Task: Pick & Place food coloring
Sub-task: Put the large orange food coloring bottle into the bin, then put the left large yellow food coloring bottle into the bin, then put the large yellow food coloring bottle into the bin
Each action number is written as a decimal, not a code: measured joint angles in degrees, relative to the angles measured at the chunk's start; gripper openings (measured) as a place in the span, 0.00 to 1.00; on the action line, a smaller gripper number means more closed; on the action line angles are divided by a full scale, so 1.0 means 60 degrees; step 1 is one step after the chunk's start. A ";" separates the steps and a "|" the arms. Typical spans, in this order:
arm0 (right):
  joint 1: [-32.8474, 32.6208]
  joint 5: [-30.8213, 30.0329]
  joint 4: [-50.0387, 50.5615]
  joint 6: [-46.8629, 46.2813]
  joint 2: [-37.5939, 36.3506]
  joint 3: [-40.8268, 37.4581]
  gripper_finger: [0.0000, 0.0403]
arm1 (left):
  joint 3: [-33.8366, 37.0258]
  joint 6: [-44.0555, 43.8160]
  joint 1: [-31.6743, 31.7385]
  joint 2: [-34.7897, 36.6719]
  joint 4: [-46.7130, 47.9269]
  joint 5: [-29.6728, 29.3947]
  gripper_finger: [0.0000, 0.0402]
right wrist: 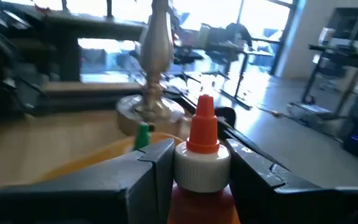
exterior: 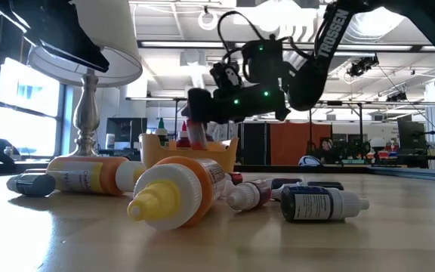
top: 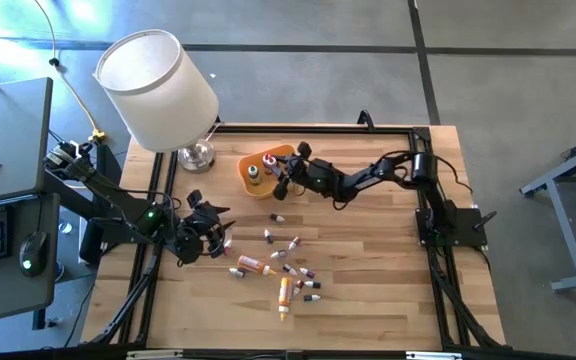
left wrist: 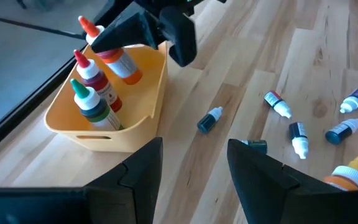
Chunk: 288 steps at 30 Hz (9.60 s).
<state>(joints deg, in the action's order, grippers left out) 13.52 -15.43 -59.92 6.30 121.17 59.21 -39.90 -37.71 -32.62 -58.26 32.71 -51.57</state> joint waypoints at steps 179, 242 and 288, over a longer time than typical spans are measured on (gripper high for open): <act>-0.6637 0.2111 1.3119 -0.5272 -0.4631 0.0121 0.34 | -0.9554 0.3268 0.1749 -0.6337 0.6459 0.1595 0.24; -0.6069 0.1598 1.3121 -0.4721 -0.4631 0.0121 0.34 | 0.4043 0.4755 0.8881 -0.4628 -1.5573 0.4110 0.24; -0.6073 0.1554 1.3107 -0.4595 -0.4635 0.0121 0.34 | 0.3020 0.4790 0.8812 -0.3862 -1.4198 0.3964 0.42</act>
<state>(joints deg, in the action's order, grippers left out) -22.92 -6.11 18.72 -21.27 93.36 59.94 -21.78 -8.97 20.25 -81.43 -52.48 -27.79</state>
